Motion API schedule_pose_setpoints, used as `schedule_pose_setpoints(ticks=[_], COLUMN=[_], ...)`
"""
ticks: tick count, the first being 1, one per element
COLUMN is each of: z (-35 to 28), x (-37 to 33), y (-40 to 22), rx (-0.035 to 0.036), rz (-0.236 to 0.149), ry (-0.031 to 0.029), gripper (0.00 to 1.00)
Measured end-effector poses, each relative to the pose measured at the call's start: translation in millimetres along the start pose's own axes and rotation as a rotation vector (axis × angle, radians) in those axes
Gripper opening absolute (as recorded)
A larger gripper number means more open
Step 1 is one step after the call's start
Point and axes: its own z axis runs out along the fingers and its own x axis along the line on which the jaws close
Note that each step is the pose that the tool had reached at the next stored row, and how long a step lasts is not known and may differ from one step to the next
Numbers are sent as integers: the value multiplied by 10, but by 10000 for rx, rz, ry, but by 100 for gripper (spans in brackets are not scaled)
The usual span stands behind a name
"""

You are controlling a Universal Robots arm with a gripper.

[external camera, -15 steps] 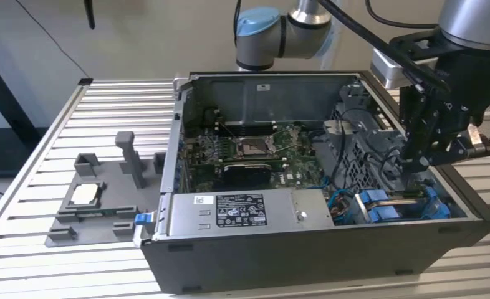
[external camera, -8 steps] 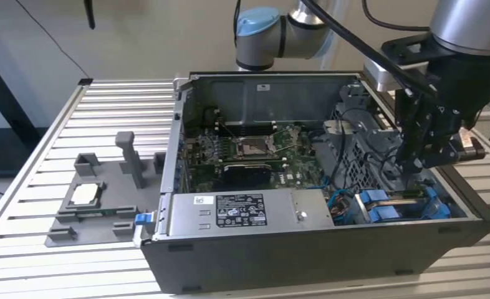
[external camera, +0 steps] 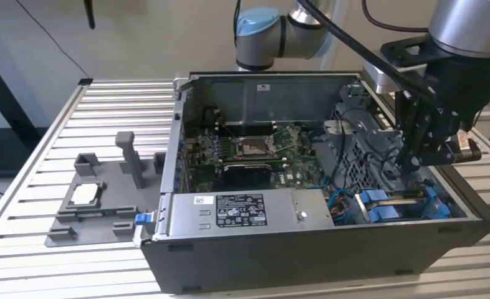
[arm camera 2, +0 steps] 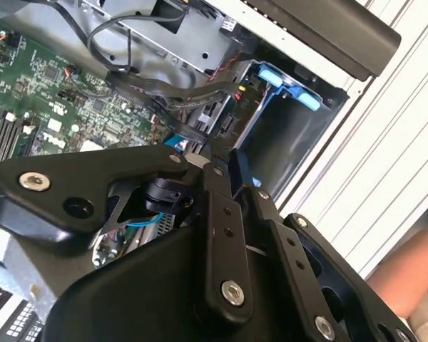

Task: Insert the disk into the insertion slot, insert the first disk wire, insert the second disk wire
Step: 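Insert the second disk wire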

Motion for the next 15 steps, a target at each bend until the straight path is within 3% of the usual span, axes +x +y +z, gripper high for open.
schedule_pose_setpoints(ticks=[11, 12, 15], z=[3, 5, 14], x=[0, 1, 0], y=[1, -1, -14], rx=[2, -19, -227], rz=[2, 4, 3], ry=[-11, -8, 76], gripper=[16, 16, 16])
